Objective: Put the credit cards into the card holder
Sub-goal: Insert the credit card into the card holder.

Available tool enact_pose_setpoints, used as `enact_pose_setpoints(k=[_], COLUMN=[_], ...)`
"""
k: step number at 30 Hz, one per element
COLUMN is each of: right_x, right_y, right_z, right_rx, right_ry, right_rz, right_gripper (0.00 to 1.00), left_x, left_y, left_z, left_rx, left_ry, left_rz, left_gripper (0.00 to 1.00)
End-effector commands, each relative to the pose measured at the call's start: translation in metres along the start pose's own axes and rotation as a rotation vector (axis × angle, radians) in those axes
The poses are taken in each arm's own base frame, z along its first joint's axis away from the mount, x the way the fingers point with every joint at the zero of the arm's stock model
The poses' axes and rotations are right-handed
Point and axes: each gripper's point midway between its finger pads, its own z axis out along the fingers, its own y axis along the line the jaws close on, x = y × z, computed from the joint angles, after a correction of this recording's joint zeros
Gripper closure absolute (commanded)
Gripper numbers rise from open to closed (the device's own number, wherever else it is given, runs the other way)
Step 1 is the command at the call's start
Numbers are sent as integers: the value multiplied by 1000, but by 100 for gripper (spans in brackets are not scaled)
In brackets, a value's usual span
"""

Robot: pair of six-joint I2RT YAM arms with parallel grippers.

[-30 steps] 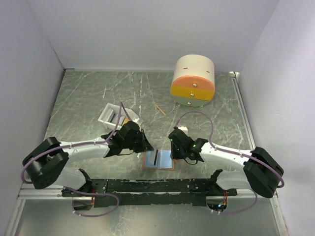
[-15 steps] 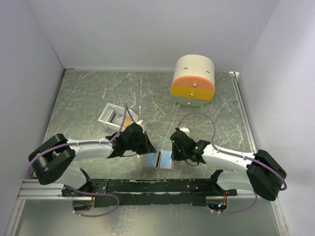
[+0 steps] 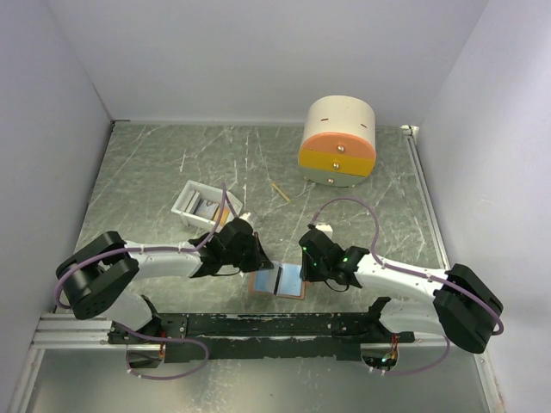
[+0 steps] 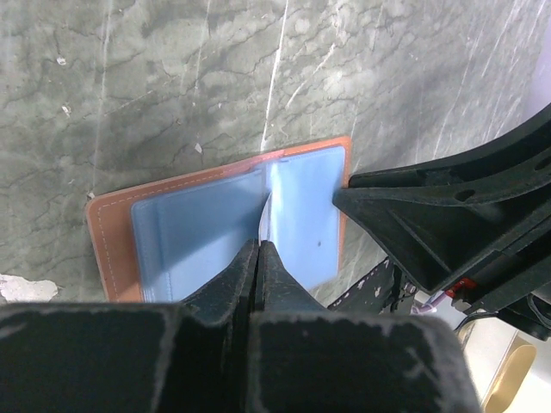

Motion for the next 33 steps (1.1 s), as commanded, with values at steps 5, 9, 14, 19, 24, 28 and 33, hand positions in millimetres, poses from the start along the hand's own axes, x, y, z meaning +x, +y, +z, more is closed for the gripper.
enact_pose_setpoints(k=[5,9,14,19,24,28,33], right_x=[5,5,7,8,9,9,9], right_y=[-6,-5,-5,-5,-6,-6,-6], right_z=[0,1,3,4,4,4,4], right_rx=[14,10,8,8,8,8,9], right_ry=[9,9,15,19,21,19,19], right_rz=[13,13,16,14,14,16,16], right_gripper=[78,79,79,79,80,80,80], left_x=[-1,-2,-2,-7,-12,-11,-8], left_y=[2,-2,-1,-2,-3,-2,1], left_z=[9,12,15,17,17,19,21], left_rx=[-12,-7,-14,-19,-25,-27,-29], left_ry=[-16,-16,-19,-48,-67,-61,-56], left_rz=[18,33,37,42,56,53,31], left_gripper=[93,93,93,93,93,93,93])
